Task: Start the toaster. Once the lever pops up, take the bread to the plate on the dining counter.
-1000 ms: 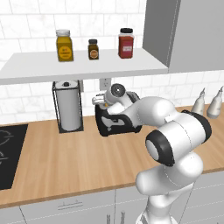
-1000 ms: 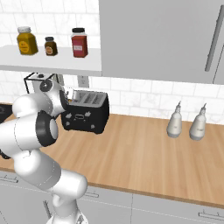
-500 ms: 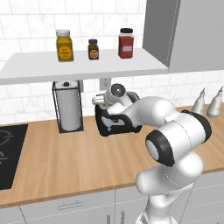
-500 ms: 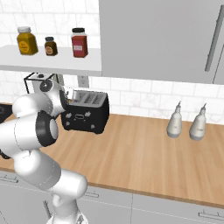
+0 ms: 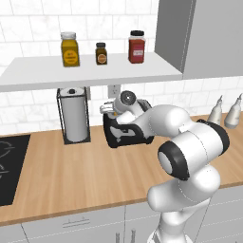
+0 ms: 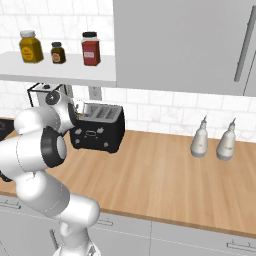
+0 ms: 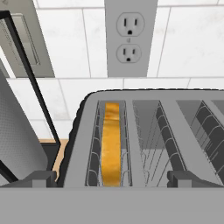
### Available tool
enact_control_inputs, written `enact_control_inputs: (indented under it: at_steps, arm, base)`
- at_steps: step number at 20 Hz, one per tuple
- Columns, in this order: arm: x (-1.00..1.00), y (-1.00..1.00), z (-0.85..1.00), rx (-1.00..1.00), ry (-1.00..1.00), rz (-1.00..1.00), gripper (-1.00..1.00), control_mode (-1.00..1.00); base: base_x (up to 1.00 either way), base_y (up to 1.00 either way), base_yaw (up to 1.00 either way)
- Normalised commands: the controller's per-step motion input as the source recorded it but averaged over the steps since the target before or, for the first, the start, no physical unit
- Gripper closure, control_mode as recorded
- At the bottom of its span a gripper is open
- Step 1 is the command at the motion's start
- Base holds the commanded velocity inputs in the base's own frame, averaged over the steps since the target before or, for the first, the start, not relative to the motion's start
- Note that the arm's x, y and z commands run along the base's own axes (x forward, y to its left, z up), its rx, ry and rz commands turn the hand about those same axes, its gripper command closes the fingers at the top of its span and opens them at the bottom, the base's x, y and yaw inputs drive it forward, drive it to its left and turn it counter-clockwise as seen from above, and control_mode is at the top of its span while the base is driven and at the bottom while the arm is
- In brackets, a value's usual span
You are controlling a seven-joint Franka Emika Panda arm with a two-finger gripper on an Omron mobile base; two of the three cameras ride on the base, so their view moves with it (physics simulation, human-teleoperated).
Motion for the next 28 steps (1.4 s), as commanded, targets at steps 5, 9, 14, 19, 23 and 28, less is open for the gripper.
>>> enact_control_inputs:
  at_steps: [5, 9, 14, 19, 23, 28]
  arm:
    - [0.00, 0.00, 0.00, 0.00, 0.00, 0.00, -1.00, -1.00]
    - [0.00, 0.00, 0.00, 0.00, 0.00, 0.00, -1.00, -1.00]
    - [0.00, 0.00, 0.00, 0.00, 0.00, 0.00, -1.00, -1.00]
    - [0.00, 0.00, 0.00, 0.00, 0.00, 0.00, -1.00, -1.00]
    - [0.00, 0.00, 0.00, 0.00, 0.00, 0.00, -1.00, -1.00]
    - [0.00, 0.00, 0.00, 0.00, 0.00, 0.00, -1.00, -1.00]
  base:
    - [0.00, 0.00, 0.00]
    - [0.00, 0.00, 0.00]
    - [0.00, 0.00, 0.00]
    - [0.00, 0.00, 0.00]
    - [0.00, 0.00, 0.00]
    - [0.00, 0.00, 0.00]
